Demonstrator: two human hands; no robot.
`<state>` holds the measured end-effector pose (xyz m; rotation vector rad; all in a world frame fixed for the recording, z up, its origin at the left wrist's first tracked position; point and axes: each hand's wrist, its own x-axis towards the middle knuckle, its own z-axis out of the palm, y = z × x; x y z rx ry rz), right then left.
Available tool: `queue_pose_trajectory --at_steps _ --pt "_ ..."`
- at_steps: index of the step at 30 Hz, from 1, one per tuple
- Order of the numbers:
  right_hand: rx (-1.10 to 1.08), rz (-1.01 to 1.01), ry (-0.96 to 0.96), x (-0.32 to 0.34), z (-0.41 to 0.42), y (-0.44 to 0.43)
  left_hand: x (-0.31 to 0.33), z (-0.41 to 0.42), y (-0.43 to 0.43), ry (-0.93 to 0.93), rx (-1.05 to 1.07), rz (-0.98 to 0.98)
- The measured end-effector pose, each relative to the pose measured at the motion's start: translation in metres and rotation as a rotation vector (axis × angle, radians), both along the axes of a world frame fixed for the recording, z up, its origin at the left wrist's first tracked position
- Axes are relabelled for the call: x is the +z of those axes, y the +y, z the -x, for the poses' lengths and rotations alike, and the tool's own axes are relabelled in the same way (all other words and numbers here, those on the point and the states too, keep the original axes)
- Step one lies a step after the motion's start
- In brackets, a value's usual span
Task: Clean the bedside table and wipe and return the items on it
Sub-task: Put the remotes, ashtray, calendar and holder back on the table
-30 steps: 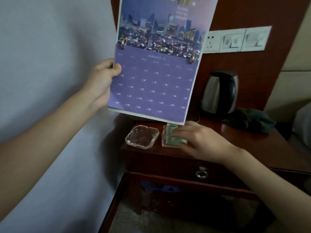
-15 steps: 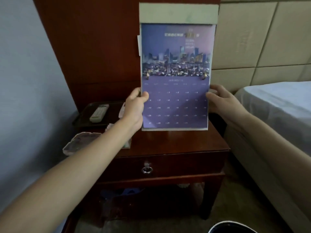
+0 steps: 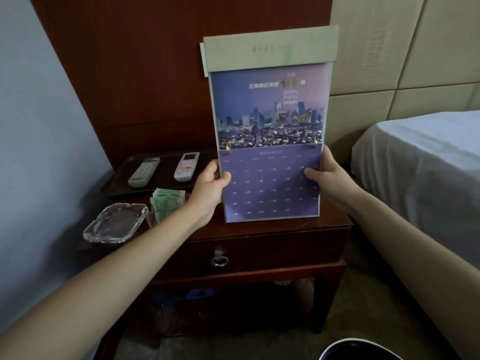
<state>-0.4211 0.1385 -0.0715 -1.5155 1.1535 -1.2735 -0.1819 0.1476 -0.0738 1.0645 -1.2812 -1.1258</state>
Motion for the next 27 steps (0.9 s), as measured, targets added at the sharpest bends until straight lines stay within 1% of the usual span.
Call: queue_pose_trajectory --at_steps 4,8,10,13,16,22,25,27 --pt "0.034 -0.019 -0.014 -0.003 -0.003 -0.005 -0.002 -0.014 0.005 -0.121 -0.018 0.045" --pt "0.013 -0.014 0.004 -0.002 -0.006 -0.002 -0.004 -0.023 0.007 -0.316 -0.001 0.046" --pt "-0.03 -0.005 0.076 -0.003 -0.006 0.002 -0.004 -0.024 0.008 -0.364 0.005 0.04" --pt "-0.102 0.015 0.248 -0.005 -0.004 0.007 -0.003 -0.024 0.009 -0.399 0.015 0.038" --pt "-0.122 0.002 0.373 -0.011 0.0 0.01 -0.005 -0.024 0.011 -0.434 0.024 0.026" --pt "-0.152 -0.035 0.467 -0.025 0.002 0.017 -0.015 -0.026 0.017 -0.559 0.096 -0.008" --pt "-0.161 -0.072 0.486 -0.028 0.004 0.024 -0.016 -0.026 0.021 -0.675 0.158 -0.004" --pt "-0.211 0.004 0.532 -0.032 0.003 0.043 -0.019 -0.027 0.031 -0.76 0.189 -0.007"
